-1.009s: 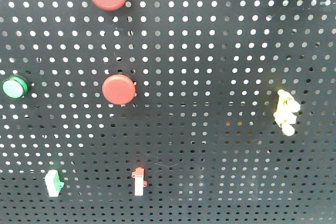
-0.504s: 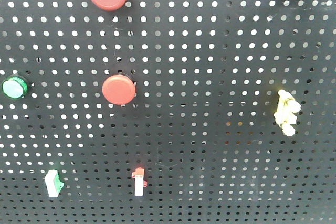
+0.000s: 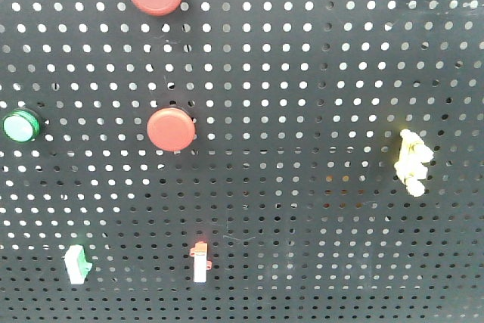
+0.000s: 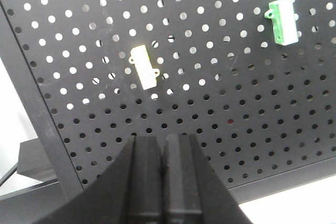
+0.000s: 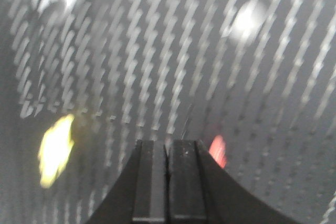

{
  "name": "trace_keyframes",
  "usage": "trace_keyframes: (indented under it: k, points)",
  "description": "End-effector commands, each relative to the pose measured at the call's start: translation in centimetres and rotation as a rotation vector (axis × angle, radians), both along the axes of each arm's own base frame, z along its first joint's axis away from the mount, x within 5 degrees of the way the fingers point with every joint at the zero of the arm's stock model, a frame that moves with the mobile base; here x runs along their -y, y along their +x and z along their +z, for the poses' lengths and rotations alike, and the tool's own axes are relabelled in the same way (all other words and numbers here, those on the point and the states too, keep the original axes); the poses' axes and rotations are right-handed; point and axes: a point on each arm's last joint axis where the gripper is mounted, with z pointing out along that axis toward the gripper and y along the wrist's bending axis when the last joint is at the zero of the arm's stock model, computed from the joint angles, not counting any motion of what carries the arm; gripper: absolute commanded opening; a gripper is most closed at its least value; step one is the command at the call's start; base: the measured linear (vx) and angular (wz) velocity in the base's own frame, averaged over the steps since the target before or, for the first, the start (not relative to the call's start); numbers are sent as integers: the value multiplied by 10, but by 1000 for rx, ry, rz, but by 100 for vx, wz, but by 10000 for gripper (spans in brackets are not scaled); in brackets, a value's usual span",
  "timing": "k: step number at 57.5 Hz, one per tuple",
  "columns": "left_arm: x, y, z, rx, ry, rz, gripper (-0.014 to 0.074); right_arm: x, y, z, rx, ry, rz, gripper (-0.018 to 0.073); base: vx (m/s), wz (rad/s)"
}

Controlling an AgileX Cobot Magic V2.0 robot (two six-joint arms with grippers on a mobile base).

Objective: Rotate knob clockwise with right arm

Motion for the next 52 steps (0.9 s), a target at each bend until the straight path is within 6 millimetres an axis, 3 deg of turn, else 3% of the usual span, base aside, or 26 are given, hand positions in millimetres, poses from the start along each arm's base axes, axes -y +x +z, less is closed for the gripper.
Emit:
trace_keyframes:
  k: [1, 13, 29, 52]
  points:
    - [1, -1, -3, 59, -14, -13, -6, -3, -4, -11, 157, -52, 50, -10, 0, 0]
    - [1, -1, -3, 59, -14, -13, -6, -17, 5, -61, 172, -141, 118, -8, 0, 0]
    - [1, -1, -3, 59, -14, -13, -6, -28, 21, -112, 31, -226, 136, -7, 0, 0]
    - [1, -1, -3, 59, -14, -13, -6, -34, 28, -154, -79, -262, 148, -7, 0, 0]
